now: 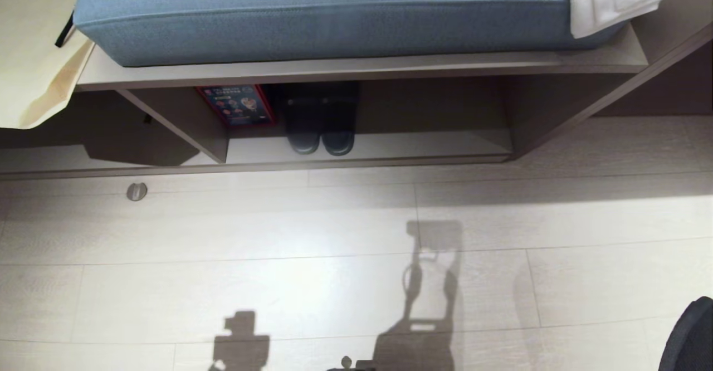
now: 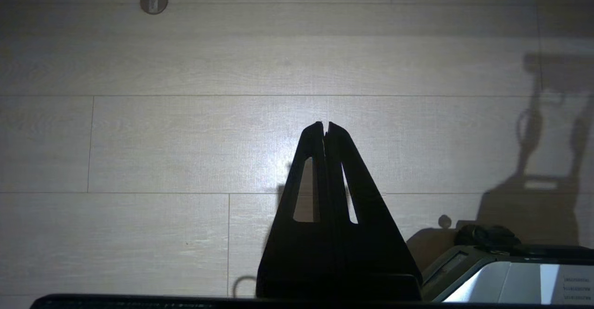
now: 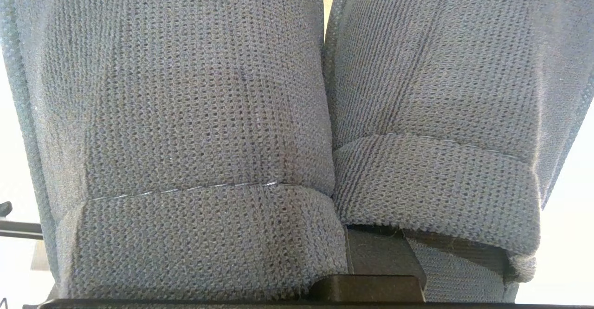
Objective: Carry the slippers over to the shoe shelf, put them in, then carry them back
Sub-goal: Place the slippers into the shoe cabinet
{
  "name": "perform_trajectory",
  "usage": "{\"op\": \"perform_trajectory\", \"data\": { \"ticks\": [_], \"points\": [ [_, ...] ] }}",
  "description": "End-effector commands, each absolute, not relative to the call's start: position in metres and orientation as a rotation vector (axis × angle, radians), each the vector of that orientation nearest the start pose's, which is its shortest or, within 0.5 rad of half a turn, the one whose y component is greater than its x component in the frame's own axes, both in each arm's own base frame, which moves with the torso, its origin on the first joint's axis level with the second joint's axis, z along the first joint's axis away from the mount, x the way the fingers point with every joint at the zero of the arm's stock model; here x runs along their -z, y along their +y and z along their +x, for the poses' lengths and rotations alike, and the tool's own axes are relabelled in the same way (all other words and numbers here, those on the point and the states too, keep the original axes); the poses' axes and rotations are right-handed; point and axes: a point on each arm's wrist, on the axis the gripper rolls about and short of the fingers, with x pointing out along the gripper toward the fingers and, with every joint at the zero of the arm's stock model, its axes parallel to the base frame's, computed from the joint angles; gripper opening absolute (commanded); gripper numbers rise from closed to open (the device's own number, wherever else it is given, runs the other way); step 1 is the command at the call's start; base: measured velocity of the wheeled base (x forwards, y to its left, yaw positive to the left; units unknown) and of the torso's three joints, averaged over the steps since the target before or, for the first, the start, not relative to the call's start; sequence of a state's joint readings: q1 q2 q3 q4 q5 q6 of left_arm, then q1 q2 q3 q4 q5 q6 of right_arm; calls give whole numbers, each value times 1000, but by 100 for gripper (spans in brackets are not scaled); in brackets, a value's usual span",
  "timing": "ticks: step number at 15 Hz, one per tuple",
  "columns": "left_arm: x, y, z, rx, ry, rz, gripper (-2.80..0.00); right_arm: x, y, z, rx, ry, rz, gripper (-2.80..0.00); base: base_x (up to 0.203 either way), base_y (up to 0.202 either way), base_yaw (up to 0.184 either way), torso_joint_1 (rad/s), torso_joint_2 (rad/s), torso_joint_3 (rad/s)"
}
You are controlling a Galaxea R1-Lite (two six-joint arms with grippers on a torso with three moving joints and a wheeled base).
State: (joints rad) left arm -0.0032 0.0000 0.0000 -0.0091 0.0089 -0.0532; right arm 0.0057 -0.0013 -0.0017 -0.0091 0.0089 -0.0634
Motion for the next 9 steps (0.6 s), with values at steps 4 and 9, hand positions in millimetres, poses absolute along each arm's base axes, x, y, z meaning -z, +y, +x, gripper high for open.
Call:
{"op": "perform_trajectory", "data": {
  "ticks": [4, 9],
  "points": [
    [-76, 0, -23, -6, -9, -54, -280, -77, 0, -23, -15, -11, -64, -280, 0, 0, 0, 3, -1, -196],
    [-76, 0, -23, -6, -9, -54, -280, -77, 0, -23, -15, -11, -64, -280, 0, 0, 0, 3, 1, -199]
  ]
}}
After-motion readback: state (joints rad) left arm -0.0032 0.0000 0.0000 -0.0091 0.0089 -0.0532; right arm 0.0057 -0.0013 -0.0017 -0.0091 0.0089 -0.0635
